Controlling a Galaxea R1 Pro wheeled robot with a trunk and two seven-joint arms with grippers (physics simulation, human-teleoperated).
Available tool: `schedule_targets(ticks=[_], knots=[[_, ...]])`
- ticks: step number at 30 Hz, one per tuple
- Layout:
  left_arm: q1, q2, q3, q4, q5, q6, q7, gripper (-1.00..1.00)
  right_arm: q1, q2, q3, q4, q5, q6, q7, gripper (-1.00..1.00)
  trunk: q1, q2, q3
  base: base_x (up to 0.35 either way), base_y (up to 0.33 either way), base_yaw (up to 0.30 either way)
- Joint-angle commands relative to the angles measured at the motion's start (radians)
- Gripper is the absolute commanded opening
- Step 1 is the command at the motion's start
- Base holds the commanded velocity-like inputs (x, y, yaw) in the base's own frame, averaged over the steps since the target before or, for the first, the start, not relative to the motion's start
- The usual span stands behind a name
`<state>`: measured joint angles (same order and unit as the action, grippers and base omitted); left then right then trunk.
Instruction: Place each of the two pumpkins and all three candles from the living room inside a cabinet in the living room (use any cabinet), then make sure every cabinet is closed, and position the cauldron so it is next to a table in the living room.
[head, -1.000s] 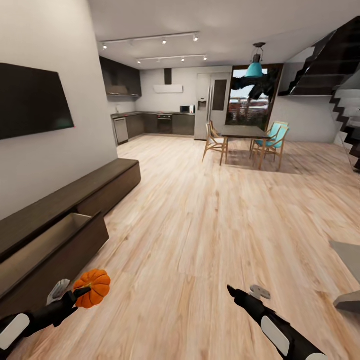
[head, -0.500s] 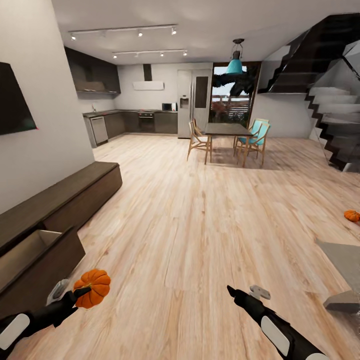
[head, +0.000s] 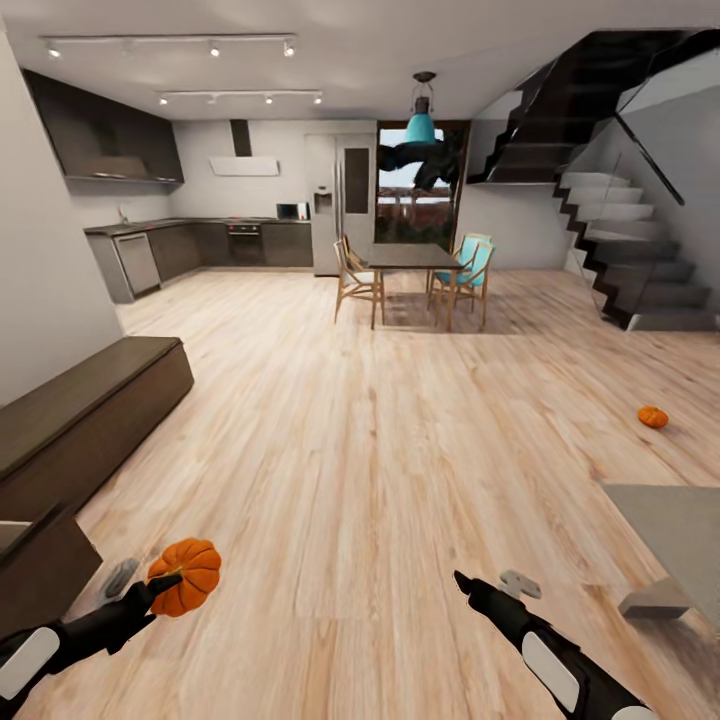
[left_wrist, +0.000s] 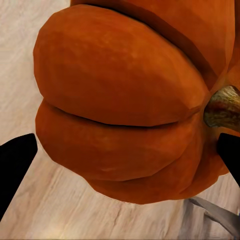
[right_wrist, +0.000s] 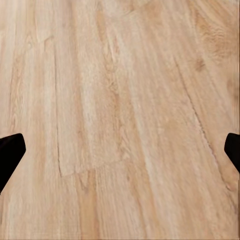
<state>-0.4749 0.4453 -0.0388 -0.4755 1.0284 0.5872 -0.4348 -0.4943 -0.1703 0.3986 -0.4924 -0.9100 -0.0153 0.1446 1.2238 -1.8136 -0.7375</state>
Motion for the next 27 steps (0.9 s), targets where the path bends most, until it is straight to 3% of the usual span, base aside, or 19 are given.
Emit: schedule_targets(ticks=[1, 27], knots=[[-0.001, 0.001, -0.003, -0.001, 0.015, 0.005, 0.001, -1.00, -0.001, -0.001, 0.006, 0.000, -0.010, -0.002, 0.002, 1.00, 0.000, 0.000, -0.001, 0.342, 0.000, -0.233], [-0.001, 0.001, -0.003, 0.000, 0.015, 0.005, 0.001, -1.00, -0.001, -0.002, 0.006, 0.001, -0.012, -0.003, 0.001, 1.00, 0.000, 0.000, -0.003, 0.342, 0.000, -0.027]])
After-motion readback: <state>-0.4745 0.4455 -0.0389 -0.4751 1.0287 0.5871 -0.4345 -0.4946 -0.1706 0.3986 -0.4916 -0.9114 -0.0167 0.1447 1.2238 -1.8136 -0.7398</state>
